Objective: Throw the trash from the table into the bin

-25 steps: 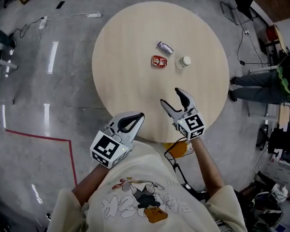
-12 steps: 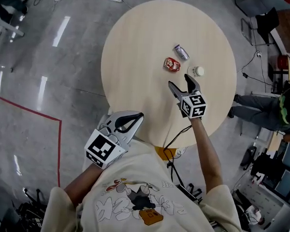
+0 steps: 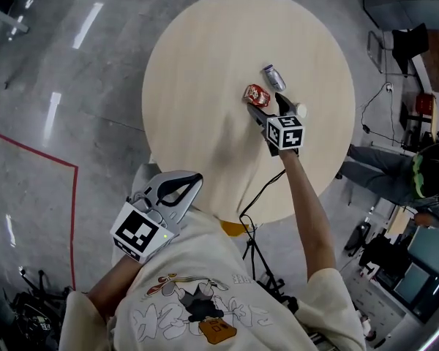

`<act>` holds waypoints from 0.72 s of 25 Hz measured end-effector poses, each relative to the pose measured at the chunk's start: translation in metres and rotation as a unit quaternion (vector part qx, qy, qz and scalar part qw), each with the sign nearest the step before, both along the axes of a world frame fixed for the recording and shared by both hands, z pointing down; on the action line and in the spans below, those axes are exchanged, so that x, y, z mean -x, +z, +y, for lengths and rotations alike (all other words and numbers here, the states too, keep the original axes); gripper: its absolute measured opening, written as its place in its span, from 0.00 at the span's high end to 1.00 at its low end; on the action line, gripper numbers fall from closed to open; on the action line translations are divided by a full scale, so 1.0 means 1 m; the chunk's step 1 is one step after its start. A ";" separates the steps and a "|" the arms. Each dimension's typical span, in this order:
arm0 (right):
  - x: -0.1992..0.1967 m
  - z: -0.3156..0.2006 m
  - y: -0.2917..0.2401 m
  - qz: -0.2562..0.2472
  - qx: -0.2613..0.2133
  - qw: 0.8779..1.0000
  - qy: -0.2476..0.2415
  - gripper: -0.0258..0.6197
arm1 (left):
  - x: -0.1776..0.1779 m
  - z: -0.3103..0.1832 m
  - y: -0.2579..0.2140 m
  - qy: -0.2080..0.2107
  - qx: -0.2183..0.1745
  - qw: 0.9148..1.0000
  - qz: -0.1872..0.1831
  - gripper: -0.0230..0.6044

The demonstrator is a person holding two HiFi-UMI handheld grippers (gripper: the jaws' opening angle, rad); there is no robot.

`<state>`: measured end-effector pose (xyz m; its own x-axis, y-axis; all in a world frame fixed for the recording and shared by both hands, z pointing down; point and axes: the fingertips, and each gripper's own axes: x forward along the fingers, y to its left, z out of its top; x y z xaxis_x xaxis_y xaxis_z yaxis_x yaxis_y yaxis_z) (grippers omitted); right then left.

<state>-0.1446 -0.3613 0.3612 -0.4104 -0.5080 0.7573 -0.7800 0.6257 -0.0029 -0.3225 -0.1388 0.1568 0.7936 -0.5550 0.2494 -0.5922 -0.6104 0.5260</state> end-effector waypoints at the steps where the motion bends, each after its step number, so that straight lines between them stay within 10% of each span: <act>1: -0.001 -0.001 0.002 0.004 0.006 1.000 -0.006 0.30 | 0.001 0.000 -0.002 -0.007 -0.003 1.000 0.001 0.96; 18: -0.023 -0.007 0.063 0.131 0.151 0.975 -0.091 0.28 | 0.031 0.001 0.008 -0.044 0.053 0.998 0.012 0.96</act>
<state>-0.1211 -0.3686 0.4242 -0.2444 -0.1818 0.9525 -0.6545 0.7557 -0.0237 -0.3538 -0.1376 0.1645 0.7494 -0.5944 0.2917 -0.6275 -0.4969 0.5995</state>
